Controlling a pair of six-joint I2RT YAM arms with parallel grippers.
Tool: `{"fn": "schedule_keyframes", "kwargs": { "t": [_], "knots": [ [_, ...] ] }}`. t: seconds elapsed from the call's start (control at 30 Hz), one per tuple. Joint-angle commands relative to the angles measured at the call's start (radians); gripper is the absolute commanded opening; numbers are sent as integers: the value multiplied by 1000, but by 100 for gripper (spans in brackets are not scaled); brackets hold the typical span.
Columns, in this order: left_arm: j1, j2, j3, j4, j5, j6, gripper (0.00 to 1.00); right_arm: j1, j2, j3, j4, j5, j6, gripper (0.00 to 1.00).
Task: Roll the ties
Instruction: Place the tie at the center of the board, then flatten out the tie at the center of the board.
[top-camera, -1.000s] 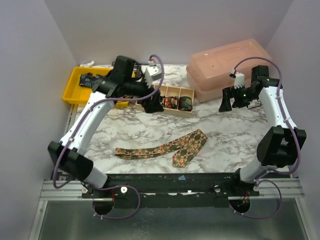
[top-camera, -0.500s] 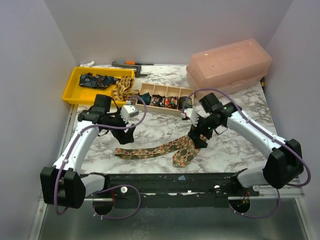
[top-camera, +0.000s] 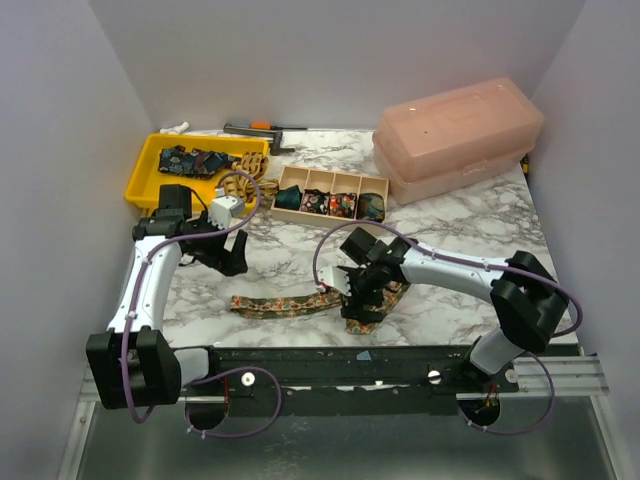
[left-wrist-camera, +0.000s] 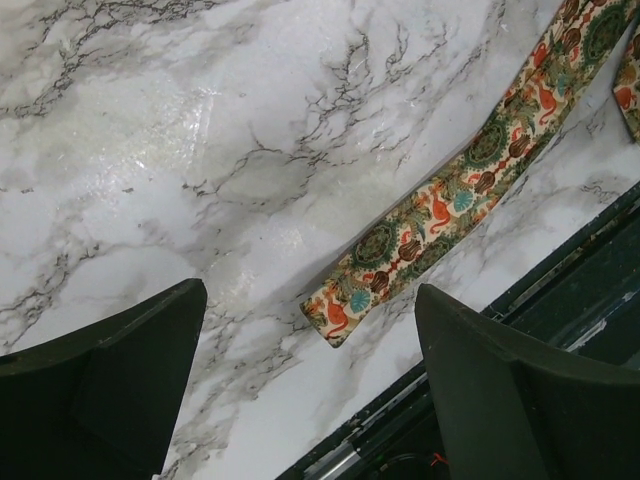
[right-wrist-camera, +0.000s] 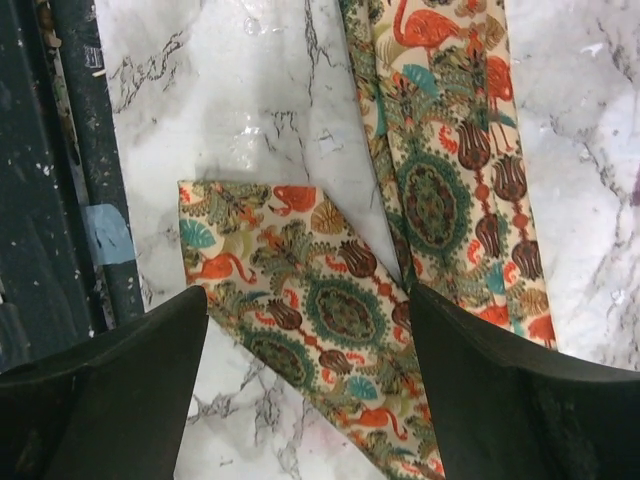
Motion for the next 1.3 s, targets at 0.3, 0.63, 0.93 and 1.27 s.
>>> {"fn": "schedule_keyframes", "kwargs": {
  "t": [0.3, 0.63, 0.93, 1.27],
  "knots": [
    [34, 15, -4, -22, -41, 34, 88, 106, 123, -178, 247, 161, -40, 57],
    [37, -21, -37, -39, -38, 211, 87, -146, -39, 37, 1, 26, 129, 1],
    [36, -52, -89, -28, -64, 369, 89, -739, -170, 128, -224, -56, 4, 61],
    [-4, -100, -215, 44, -134, 487, 93, -1116, -15, 275, -328, -52, -23, 71]
  ]
}}
